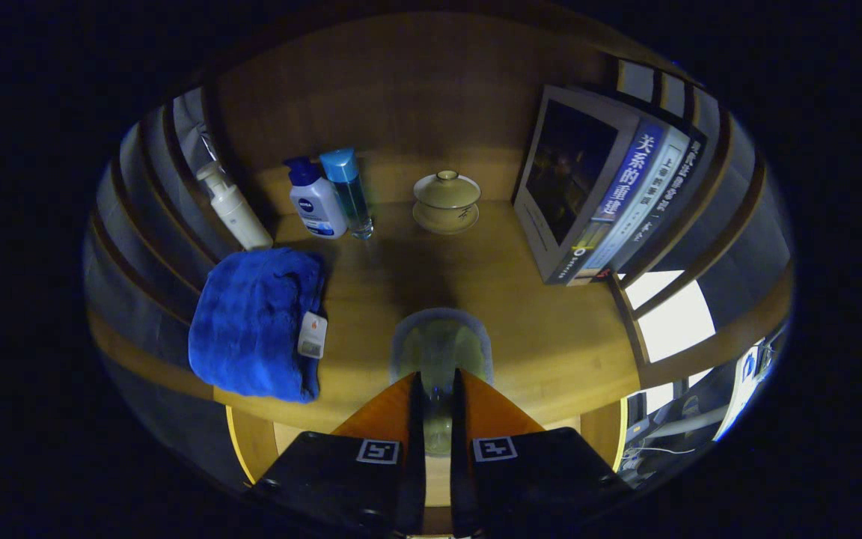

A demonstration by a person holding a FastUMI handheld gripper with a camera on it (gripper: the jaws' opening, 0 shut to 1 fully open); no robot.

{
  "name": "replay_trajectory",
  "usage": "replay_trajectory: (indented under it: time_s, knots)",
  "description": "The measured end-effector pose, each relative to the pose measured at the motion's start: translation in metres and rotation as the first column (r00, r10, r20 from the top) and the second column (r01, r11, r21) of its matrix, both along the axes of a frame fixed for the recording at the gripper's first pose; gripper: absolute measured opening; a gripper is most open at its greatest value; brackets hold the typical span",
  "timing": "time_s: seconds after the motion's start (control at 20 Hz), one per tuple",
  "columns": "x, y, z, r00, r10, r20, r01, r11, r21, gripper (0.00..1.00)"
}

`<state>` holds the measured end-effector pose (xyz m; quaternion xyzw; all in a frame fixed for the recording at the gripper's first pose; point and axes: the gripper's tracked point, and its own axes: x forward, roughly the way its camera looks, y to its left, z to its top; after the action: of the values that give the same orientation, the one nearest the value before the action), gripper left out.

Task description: Pull open the drawer, take out the items inside it, and place them on the countertop above the cabinet.

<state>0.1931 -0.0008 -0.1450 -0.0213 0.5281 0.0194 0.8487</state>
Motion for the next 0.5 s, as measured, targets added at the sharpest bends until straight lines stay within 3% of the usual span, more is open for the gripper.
replay_trajectory:
  time_s: [0.3,0.5]
  knots:
    - [0.022,-0.001,-0.027,1.0,0.002,-0.017,-0.002,1.0,0.003,0.23]
    - [0.028,-0.006,-0.022,1.0,-0.012,0.023,0.011,1.0,0.008,0.43]
